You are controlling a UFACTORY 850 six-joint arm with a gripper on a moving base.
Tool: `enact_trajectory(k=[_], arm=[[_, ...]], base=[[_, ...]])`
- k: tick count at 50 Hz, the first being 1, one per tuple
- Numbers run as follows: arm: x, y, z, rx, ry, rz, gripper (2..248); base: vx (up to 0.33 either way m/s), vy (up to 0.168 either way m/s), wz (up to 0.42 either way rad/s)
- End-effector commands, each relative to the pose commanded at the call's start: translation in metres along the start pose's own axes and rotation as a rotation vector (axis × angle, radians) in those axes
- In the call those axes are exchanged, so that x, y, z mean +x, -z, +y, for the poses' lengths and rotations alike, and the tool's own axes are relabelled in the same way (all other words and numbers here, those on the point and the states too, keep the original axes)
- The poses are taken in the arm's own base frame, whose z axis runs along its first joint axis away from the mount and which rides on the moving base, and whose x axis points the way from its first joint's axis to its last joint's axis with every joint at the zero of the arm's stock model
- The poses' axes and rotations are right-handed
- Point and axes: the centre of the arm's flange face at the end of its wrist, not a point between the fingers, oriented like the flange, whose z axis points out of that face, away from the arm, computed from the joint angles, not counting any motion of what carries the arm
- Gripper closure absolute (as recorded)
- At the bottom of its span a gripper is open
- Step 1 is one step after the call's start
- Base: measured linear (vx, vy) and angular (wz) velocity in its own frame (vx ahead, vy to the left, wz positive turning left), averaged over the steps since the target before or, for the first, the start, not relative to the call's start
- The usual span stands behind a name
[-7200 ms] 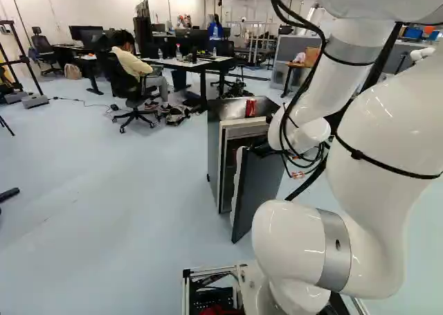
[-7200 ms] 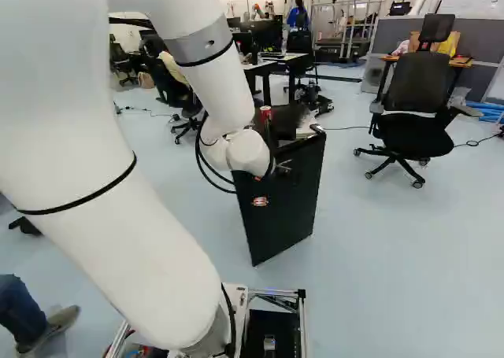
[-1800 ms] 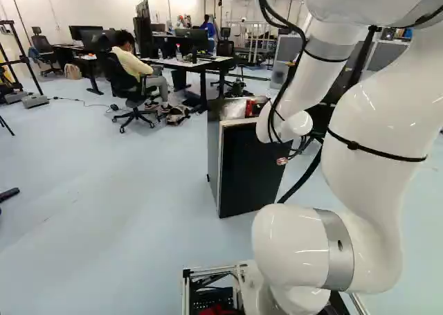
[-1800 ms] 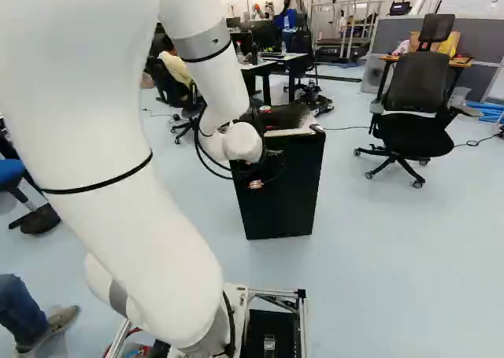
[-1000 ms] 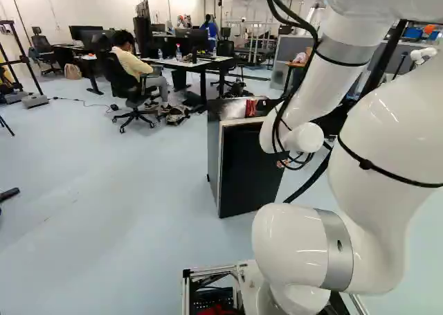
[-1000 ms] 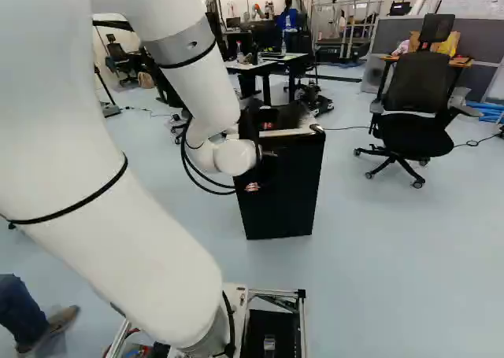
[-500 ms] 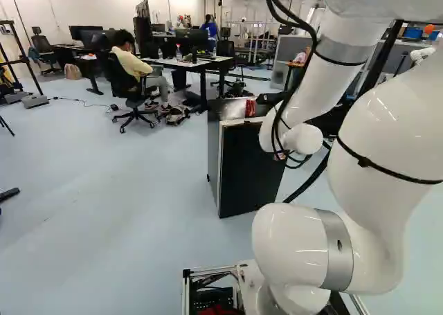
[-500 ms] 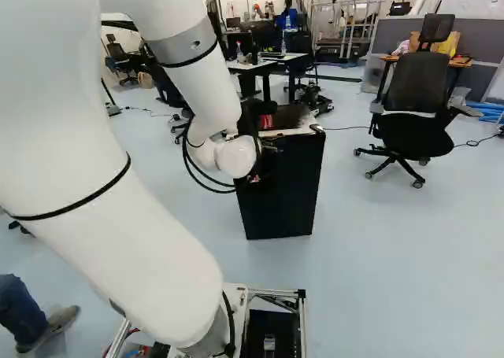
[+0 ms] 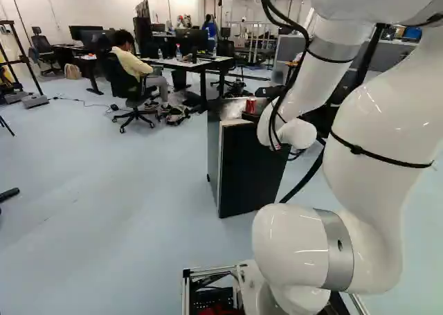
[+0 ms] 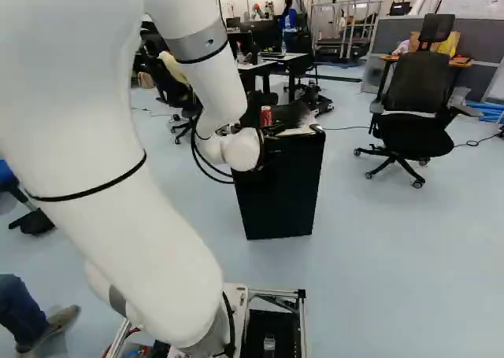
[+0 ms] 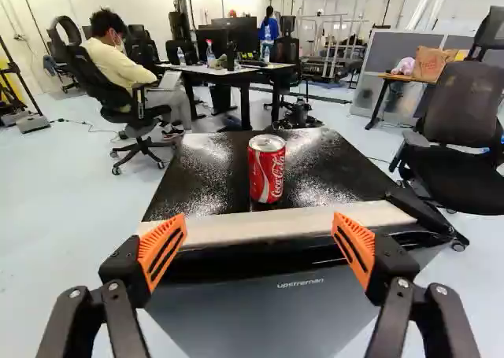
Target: Grab a drink from the fridge
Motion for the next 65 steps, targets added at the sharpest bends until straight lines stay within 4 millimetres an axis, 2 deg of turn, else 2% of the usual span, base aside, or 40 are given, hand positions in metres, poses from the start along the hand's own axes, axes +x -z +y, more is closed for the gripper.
enact_trajectory(k=[38,65], arm=[[0.014,-0.075,0.009,0.03,0.013,0.041,3],[-0.004,-0.13,0.02,0.036,0.009,0.025,3]], base=[[0.0,0.0,0.0],[0.0,0.0,0.0]])
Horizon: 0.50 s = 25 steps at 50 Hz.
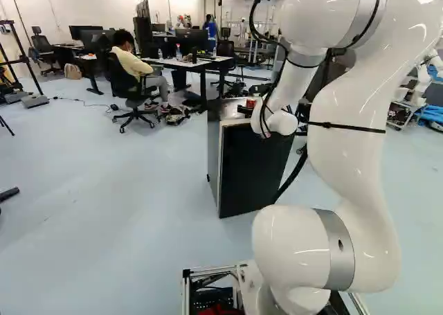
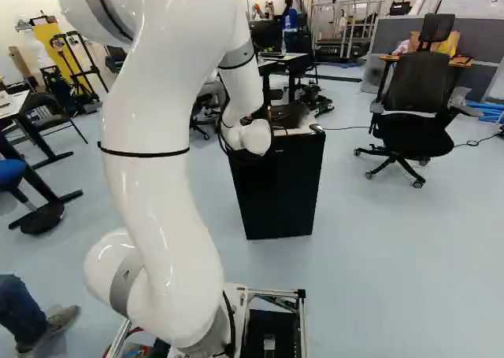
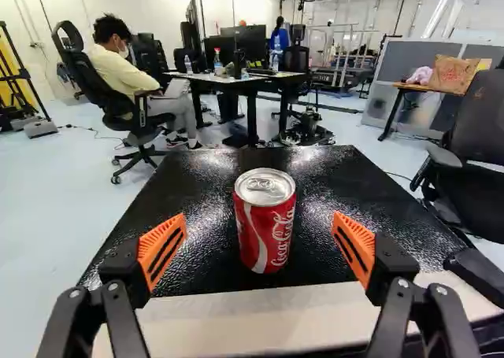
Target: Grab a drink from the fridge
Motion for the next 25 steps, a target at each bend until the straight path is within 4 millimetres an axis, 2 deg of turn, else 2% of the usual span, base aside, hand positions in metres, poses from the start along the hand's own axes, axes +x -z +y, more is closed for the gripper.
enact_trajectory(k=[11,25], arm=[[0.001,-0.014,0.007,-0.004,0.002,0.011,3],[0.001,-0.014,0.007,-0.004,0.002,0.011,5]], base=[[0.0,0.0,0.0],[0.0,0.0,0.0]])
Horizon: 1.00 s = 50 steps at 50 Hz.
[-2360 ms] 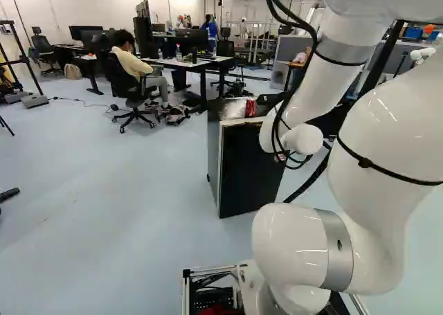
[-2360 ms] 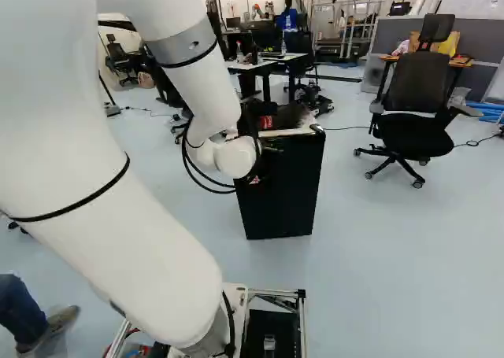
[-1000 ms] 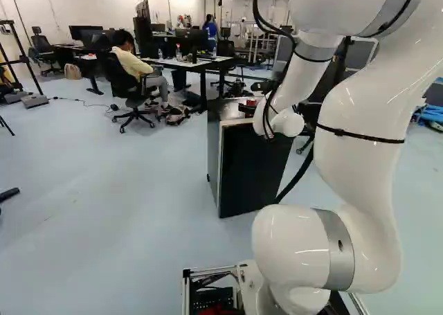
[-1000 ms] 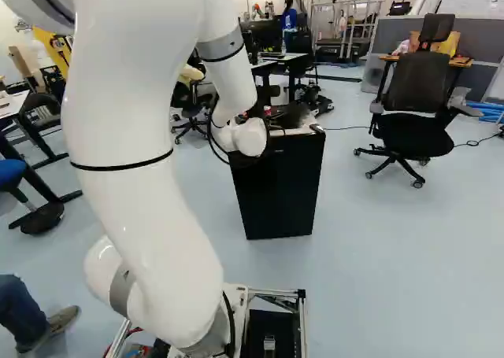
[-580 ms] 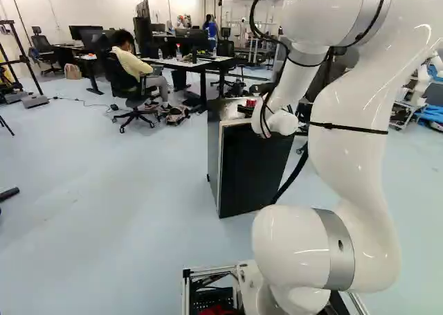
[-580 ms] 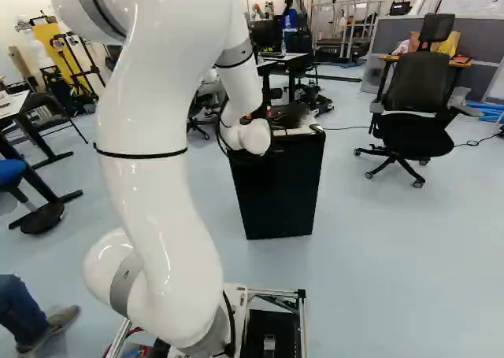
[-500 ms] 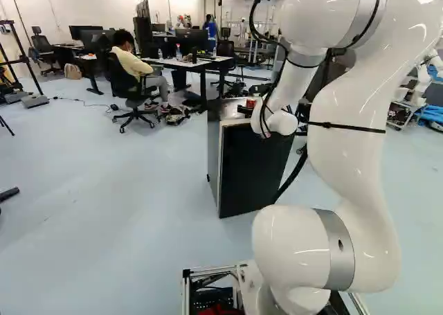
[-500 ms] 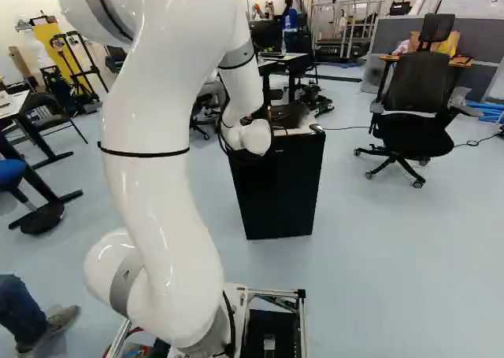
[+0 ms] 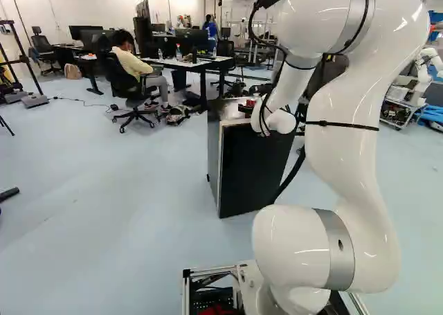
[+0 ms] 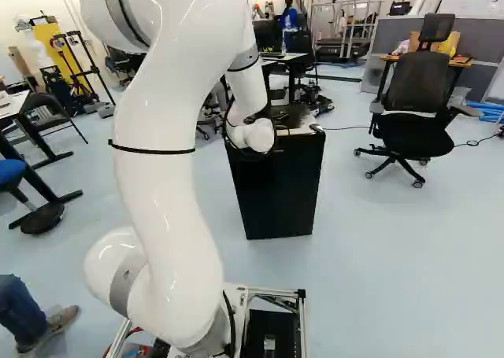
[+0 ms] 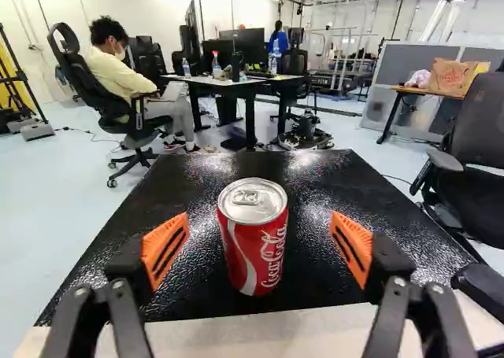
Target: Grab a drink from the fridge
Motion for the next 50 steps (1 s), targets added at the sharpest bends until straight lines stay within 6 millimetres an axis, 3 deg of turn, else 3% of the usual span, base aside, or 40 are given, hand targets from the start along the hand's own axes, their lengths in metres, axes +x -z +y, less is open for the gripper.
enact_trajectory(k=[2,3,7,8,13,14,18,19,50], arm=[[0.0,0.0,0.0,0.0,0.0,0.0,5],[0.0,0.0,0.0,0.0,0.0,0.0,40],[0.0,0.0,0.0,0.0,0.0,0.0,40],[0.0,0.0,0.0,0.0,0.0,0.0,79],[0.0,0.0,0.0,0.0,0.0,0.0,79],[0.0,0.0,0.0,0.0,0.0,0.0,117],[0.0,0.0,0.0,0.0,0.0,0.0,117],[0.0,0.0,0.0,0.0,0.0,0.0,150],[0.024,0.006,0.0,-0.003,0.013,0.042,150]], base=[[0.0,0.0,0.0],[0.0,0.0,0.0],[0.0,0.0,0.0],[0.0,0.0,0.0],[0.0,0.0,0.0],[0.0,0.0,0.0],[0.0,0.0,0.0],[0.0,0.0,0.0],[0.0,0.0,0.0]])
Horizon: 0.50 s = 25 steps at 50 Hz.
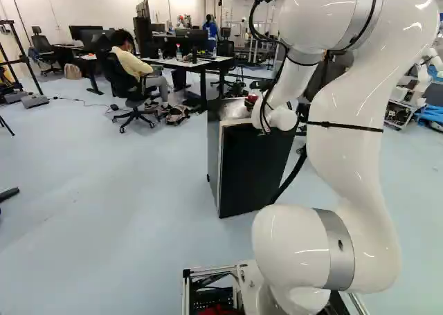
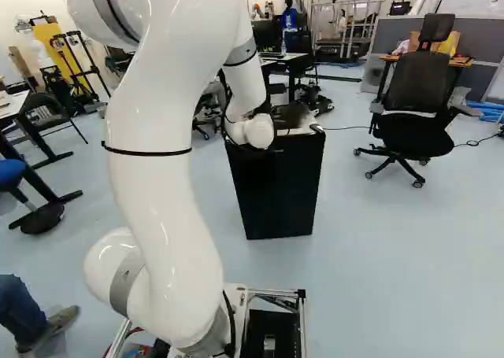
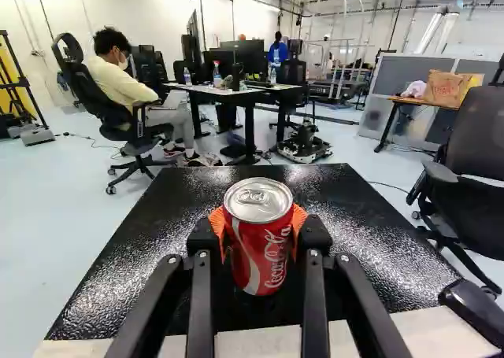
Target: Grab a drink from the fridge
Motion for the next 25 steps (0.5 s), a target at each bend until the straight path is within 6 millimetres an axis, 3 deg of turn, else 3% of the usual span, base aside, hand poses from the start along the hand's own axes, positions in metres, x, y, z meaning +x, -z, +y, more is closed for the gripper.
enact_trajectory(k=[16,25], arm=[[0.018,0.003,0.0,-0.002,0.01,0.031,150],[0.018,0.003,0.0,-0.002,0.01,0.031,150]], base=[[0.0,0.0,0.0],[0.0,0.0,0.0]])
